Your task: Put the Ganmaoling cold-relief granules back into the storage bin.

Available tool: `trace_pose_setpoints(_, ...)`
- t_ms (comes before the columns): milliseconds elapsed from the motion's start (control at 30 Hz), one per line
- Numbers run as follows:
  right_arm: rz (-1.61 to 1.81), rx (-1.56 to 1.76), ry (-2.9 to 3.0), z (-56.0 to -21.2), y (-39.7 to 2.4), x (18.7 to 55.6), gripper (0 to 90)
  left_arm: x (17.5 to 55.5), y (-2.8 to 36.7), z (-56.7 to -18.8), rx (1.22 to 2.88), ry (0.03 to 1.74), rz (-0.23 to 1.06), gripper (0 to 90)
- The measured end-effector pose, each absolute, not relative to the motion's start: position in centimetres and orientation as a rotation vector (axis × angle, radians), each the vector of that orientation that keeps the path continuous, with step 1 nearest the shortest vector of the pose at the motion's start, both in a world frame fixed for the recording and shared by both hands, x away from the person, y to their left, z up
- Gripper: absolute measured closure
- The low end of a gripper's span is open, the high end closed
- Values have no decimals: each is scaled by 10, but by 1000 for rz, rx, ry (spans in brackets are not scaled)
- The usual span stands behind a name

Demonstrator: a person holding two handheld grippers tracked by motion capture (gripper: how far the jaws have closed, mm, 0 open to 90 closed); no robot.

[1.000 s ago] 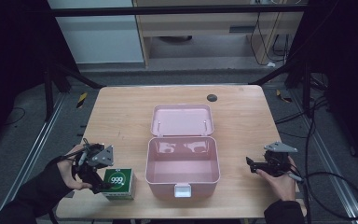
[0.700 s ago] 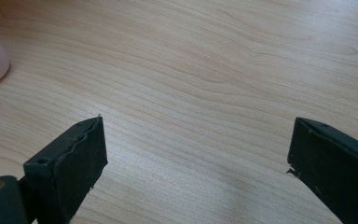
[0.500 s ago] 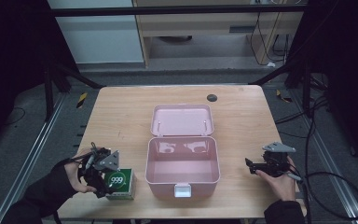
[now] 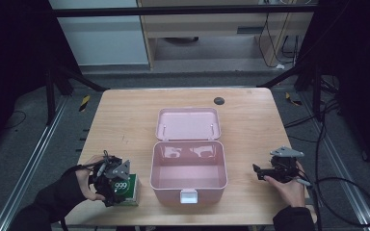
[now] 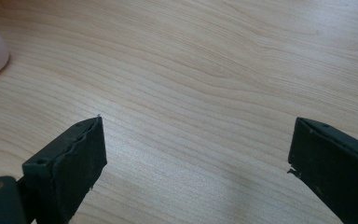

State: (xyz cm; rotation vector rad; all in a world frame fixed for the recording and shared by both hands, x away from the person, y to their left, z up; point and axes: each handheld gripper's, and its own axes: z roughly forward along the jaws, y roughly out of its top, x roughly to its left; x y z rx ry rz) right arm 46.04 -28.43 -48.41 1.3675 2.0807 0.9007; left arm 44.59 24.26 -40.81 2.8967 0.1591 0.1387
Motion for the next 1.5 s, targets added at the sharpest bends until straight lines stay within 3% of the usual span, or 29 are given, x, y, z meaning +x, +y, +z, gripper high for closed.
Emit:
trace_pose_setpoints(767, 881, 1358, 2106, -488, -283, 462, 44, 452, 240, -438, 2907, 144, 65, 76)
trace_pose_setpoints(1500, 888, 1360, 2108, -487, -283, 461, 44, 449, 244, -432, 2907, 135, 61, 151)
